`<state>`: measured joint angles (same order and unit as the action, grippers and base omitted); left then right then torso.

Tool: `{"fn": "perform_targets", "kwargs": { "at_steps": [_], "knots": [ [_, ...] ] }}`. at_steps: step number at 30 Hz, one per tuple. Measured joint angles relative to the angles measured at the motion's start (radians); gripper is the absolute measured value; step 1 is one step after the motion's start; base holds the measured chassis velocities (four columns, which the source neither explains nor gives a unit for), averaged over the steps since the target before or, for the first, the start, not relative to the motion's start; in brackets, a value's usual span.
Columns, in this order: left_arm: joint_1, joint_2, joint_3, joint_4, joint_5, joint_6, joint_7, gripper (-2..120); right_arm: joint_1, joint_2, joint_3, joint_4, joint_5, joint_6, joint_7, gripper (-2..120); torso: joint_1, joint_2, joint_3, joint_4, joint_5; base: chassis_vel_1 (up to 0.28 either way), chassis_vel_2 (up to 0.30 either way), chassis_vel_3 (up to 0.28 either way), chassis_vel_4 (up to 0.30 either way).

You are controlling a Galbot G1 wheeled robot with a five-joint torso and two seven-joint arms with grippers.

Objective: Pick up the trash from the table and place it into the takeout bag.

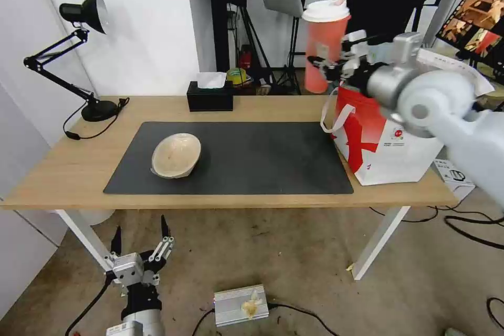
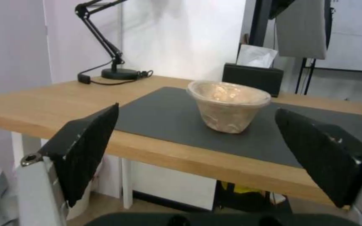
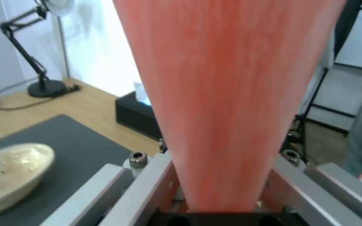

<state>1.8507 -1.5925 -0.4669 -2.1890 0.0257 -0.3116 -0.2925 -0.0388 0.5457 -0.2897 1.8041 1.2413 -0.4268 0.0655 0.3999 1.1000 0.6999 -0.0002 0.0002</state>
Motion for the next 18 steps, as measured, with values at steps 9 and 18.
{"fn": "perform_targets", "kwargs": {
  "at_steps": [9, 18],
  "knots": [
    [0.003, 0.008, 0.001, 0.003, 0.001, -0.004, 0.000, 100, -0.005, -0.070, 0.031, -0.032, -0.138, 0.009, -0.094, 6, 0.000, 0.000, 0.000, 0.0001, -0.0001, 0.000, 0.000, 0.000, 0.000],
    [-0.004, 0.001, 0.020, 0.011, 0.004, -0.004, 0.001, 100, 0.024, -0.091, 0.037, -0.098, -0.256, 0.043, -0.154, 6, 0.000, 0.000, 0.000, 0.0001, -0.0001, 0.000, 0.000, 0.000, 0.000]
  ]
}}
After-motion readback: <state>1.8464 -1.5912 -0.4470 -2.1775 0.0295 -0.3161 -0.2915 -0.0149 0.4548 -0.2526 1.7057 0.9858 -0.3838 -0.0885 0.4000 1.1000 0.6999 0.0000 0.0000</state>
